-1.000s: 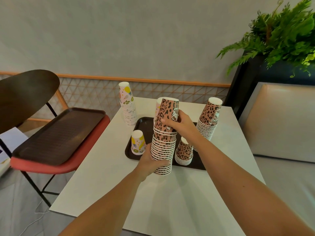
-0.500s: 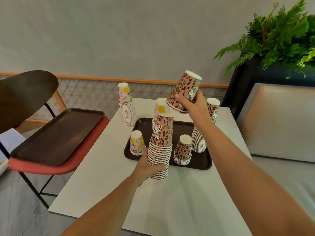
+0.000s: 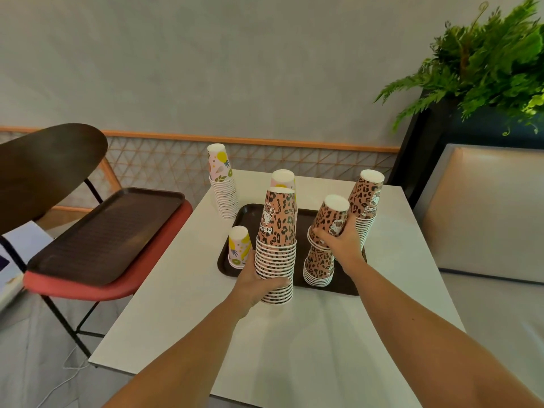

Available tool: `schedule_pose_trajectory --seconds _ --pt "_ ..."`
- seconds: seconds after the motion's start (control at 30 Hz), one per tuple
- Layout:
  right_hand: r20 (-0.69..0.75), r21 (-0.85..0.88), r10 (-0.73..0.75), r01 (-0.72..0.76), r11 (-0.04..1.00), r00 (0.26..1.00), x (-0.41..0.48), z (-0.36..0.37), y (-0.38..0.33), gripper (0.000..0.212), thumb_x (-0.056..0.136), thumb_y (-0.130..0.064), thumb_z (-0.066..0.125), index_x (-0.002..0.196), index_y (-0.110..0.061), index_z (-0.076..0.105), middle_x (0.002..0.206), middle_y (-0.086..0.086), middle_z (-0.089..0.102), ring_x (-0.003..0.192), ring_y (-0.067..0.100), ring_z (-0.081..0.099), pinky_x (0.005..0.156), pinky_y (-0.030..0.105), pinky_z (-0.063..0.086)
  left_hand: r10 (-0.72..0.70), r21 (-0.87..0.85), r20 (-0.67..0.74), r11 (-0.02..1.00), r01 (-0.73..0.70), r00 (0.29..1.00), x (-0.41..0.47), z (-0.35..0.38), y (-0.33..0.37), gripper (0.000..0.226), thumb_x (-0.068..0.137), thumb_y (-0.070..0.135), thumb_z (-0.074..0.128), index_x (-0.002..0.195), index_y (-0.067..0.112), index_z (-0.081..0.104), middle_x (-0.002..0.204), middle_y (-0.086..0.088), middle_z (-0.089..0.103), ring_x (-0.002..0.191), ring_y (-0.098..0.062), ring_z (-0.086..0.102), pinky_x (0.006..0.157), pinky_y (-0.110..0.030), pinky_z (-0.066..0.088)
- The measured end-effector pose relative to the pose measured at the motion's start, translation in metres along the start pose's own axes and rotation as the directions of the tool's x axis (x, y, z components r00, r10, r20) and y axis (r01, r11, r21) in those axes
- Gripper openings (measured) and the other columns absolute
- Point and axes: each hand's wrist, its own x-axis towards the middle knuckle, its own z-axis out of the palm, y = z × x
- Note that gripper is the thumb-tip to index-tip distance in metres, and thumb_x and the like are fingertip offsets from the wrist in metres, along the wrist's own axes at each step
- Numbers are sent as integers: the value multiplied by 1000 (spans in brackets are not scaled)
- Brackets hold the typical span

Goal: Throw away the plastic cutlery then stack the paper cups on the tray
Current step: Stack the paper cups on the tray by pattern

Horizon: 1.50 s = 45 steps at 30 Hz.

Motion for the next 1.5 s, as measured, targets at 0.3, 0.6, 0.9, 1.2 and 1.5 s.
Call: schedule_pose_trajectory --seconds 0.3,0.6,0.9,1.2,1.5 --pt "37 -83 30 -27 996 999 3 4 4 74 82 -30 71 143 -19 30 144 8 41 131 23 40 97 31 35 -13 21 -16 1000 13 1000 3 -1 -2 96 62 14 85 138 29 30 126 5 51 118 -16 48 106 -41 40" --pt "341 53 -95 82 995 935 -10 15 -38 77 76 -53 67 139 -19 39 136 2 51 125 16 48 107 40 40 -8 34 11 999 7 1000 11 7 0 91 61 16 86 133 30 33 125 6 53 115 -14 50 98 -36 43" --pt "480 29 13 -31 999 877 -12 24 -46 65 75 -28 77 131 -19 45 126 -1 60 114 14 57 99 34 45 -1 37 42 999 -1 999 11 11 2 83 62 15 86 123 36 34 122 6 54 114 -14 51 97 -34 43" --pt "426 130 3 -64 989 905 -4 23 -54 60 76 -27 76 128 -20 46 121 -5 62 107 8 59 86 24 48 -22 76 52 997 18 998 8 3 -6 85 62 19 86 124 40 31 124 8 52 116 -14 49 100 -36 41" --pt "236 228 -96 41 973 967 11 14 -76 60 75 -24 77 127 -15 49 118 -2 65 107 13 62 93 36 51 -35 71 65 997 30 997 6 2 -10 87 62 17 86 126 38 30 121 10 51 113 -13 49 97 -33 42"
